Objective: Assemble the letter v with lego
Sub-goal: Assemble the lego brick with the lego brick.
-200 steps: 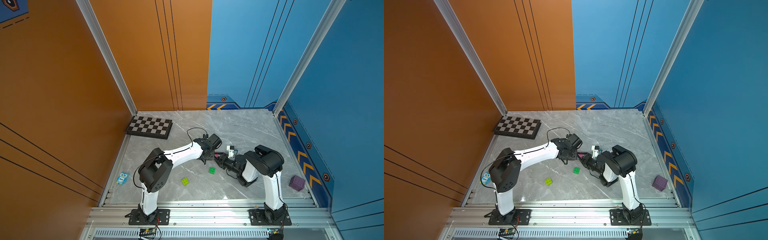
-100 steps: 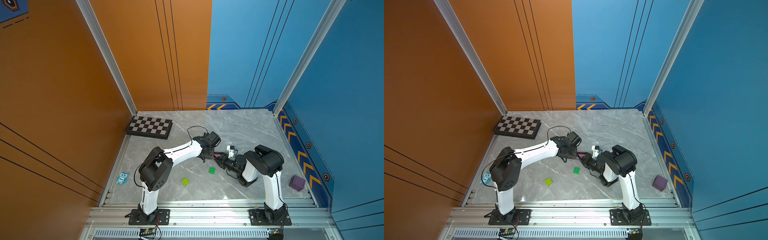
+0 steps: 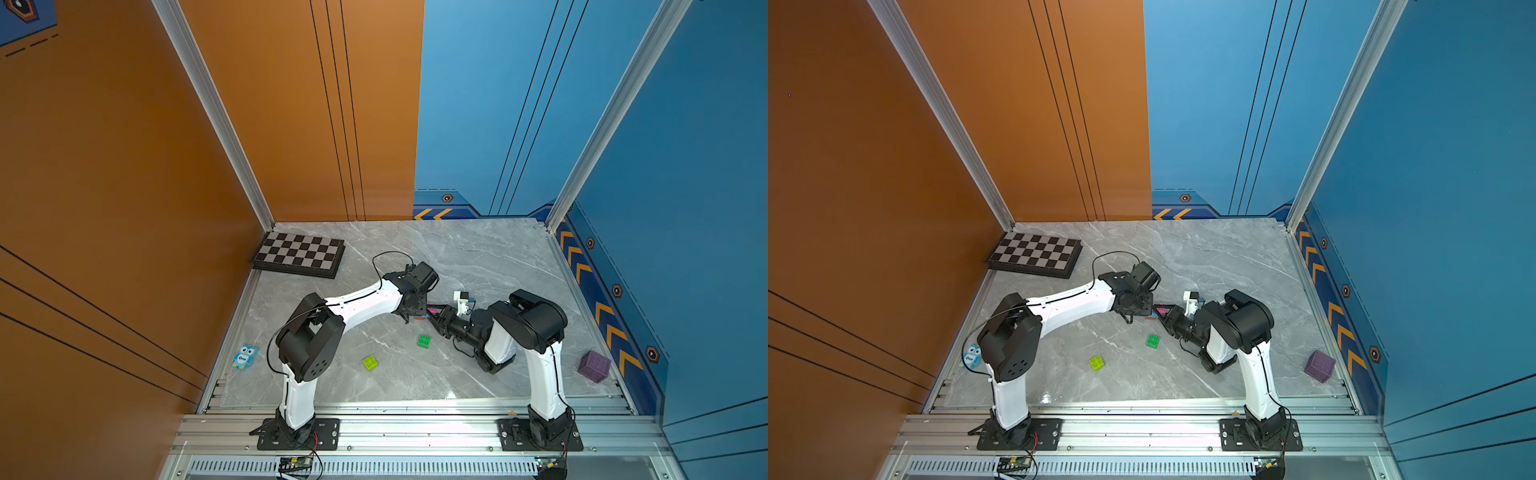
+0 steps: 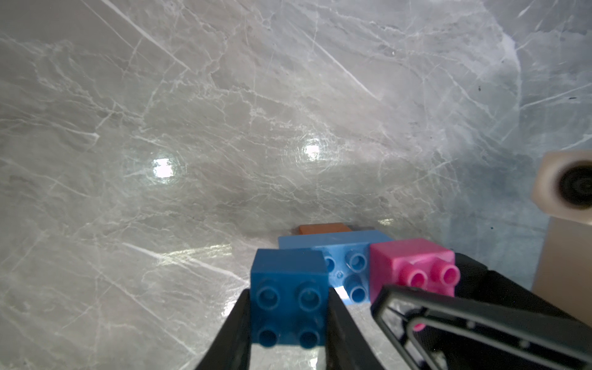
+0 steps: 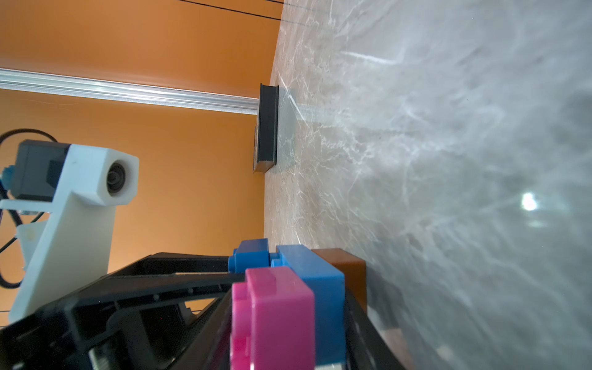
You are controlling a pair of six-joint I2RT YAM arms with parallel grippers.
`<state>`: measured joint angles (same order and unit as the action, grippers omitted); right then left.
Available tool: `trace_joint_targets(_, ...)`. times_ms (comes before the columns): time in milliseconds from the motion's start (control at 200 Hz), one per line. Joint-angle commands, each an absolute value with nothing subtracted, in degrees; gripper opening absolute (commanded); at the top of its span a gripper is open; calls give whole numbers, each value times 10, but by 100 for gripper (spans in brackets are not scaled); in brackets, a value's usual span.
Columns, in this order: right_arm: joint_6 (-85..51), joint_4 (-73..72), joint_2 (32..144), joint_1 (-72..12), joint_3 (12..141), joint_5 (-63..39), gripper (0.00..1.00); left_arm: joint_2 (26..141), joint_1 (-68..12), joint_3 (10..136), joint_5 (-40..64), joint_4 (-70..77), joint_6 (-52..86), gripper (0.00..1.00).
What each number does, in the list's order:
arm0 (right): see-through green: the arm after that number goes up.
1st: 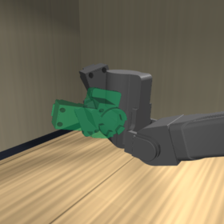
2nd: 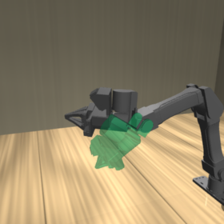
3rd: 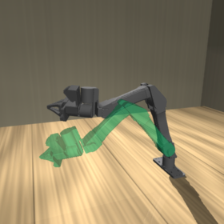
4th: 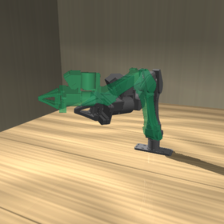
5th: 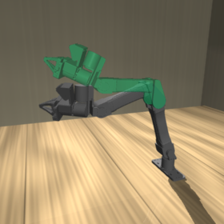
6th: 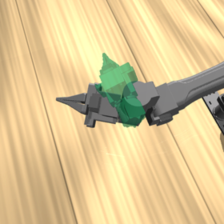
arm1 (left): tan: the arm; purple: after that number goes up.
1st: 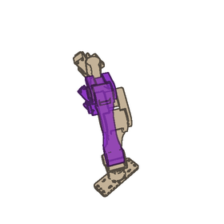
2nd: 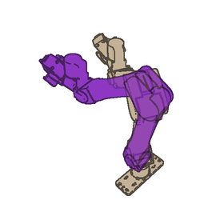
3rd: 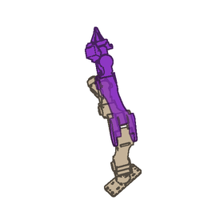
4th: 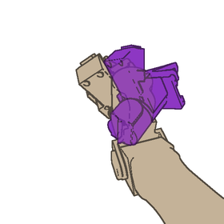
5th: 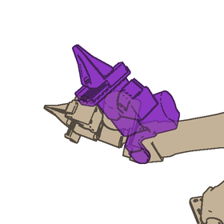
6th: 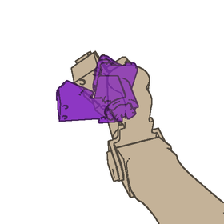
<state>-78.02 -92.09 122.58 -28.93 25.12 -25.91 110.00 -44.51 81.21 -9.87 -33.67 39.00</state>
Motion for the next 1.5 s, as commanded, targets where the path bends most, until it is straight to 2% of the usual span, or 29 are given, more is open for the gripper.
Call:
trace_joint_targets(0, -742, -812, 1275, -276, 237, -245, 27, 1113, -434, 777, -107, -397, 397, 5)
trace_joint_targets(390, -744, -812, 1273, -276, 235, -242, 28, 1148, -441, 789, -95, -397, 406, 4)
trace_joint_targets(716, -744, -812, 1279, -278, 238, -242, 27, 1177, -453, 813, -124, -448, 410, 1)
trace_joint_targets(851, -744, -811, 1279, -278, 238, -242, 27, 1182, -452, 809, -112, -448, 413, 3)
trace_joint_targets(1071, -744, -812, 1274, -278, 236, -241, 27, 1153, -448, 813, -102, -447, 414, 15)
trace_joint_targets(1181, -744, -812, 1276, -278, 237, -241, 27, 1137, -446, 839, -95, -447, 405, 26)
trace_joint_targets(1231, -744, -811, 1278, -278, 238, -242, 27, 1128, -445, 854, -90, -447, 402, 34)
trace_joint_targets(1321, -746, -812, 1278, -278, 239, -242, 27, 1110, -441, 877, -78, -447, 398, 38)
trace_joint_targets(1401, -746, -812, 1278, -278, 239, -242, 27, 1093, -438, 888, -76, -447, 396, 49)
trace_joint_targets(1496, -747, -812, 1277, -279, 241, -242, 28, 1074, -434, 891, -71, -446, 395, 58)
